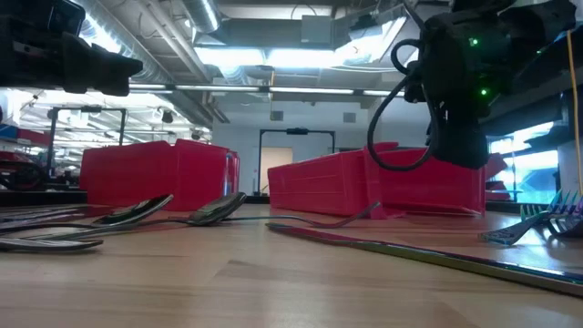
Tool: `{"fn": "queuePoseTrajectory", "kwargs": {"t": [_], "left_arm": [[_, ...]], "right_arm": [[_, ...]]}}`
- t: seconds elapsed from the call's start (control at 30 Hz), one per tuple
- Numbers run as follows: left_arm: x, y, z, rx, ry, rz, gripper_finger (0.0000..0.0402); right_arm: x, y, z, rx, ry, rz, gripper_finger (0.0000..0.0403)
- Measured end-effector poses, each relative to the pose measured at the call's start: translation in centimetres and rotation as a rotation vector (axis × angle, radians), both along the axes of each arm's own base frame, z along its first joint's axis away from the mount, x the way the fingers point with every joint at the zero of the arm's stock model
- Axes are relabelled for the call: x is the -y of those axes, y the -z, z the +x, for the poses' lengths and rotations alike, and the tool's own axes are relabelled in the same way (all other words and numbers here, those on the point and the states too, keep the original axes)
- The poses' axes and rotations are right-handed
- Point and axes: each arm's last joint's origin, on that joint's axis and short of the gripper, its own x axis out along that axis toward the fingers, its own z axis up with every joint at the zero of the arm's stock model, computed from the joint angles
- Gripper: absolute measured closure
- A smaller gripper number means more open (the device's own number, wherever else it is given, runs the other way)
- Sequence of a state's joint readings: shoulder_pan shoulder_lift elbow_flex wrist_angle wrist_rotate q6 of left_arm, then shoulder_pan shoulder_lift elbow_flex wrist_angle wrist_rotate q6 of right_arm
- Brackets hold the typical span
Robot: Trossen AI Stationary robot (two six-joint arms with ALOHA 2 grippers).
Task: Sort silverware
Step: Prepare the red bins to sort the silverware
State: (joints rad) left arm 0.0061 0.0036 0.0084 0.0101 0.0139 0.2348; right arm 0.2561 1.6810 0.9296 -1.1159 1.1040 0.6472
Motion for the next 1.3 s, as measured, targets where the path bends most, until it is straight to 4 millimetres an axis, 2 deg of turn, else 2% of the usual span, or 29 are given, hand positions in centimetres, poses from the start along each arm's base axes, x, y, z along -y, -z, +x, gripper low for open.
{"fn": "queuePoseTrajectory", "kwargs": {"t": [0.13,0.23,0.6,0.77,1.3], "left_arm": [[0.0,0.0,0.0,0.000,0.000,0.000,0.0402],[0.0,0.0,0.0,0.000,0.000,0.000,0.0402],[0.0,0.0,0.0,0.000,0.000,0.000,0.0402],[0.0,0.0,0.0,0.000,0.000,0.000,0.0402],[0.0,0.0,0.0,0.000,0.000,0.000,0.0402]], "right_arm": [[-0.1,-0.3,0.2,0.003,-0.040,-0.072,0.0231],[-0.1,-0.2,0.4,0.011,-0.043,-0.064,0.0194],[-0.1,0.1,0.7,0.030,-0.038,-0.015,0.0102],[0.0,0.3,1.1,0.064,-0.048,-0.034,0.0088],[3.4,2.4,1.3,0.049,0.017,-0.008,0.0088]]}}
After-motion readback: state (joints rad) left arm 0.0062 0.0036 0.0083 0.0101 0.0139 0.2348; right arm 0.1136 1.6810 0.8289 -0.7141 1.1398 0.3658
